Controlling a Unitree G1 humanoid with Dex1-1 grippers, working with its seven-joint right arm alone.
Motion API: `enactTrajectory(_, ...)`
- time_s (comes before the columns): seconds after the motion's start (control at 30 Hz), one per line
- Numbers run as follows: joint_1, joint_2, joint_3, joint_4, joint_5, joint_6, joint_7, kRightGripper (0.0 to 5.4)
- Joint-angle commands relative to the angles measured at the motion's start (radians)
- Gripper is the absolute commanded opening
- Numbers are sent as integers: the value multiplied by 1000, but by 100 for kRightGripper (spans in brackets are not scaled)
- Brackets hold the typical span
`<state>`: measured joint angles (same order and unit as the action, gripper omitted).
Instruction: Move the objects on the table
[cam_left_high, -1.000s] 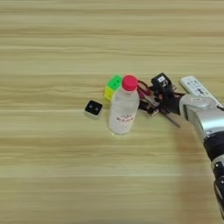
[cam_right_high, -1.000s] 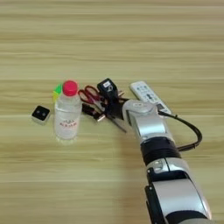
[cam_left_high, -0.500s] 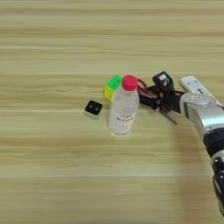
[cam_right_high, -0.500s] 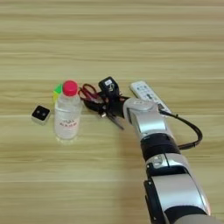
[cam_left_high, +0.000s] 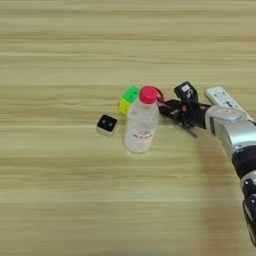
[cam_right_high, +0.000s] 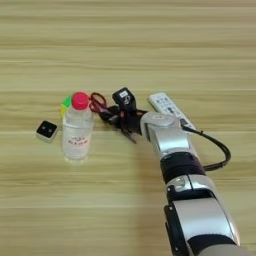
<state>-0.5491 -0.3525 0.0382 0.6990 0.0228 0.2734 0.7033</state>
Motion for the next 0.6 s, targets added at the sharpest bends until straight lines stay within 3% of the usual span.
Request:
enactTrajectory(0.03, -37, -28, -2, -16, -13, 5, -28, 126)
enactTrajectory(0.23, -35, -28, -3, -21, -12, 6, -28, 73)
enactTrajectory(0.6, -43, -31, -30, -77, 8, 3, -32, 72)
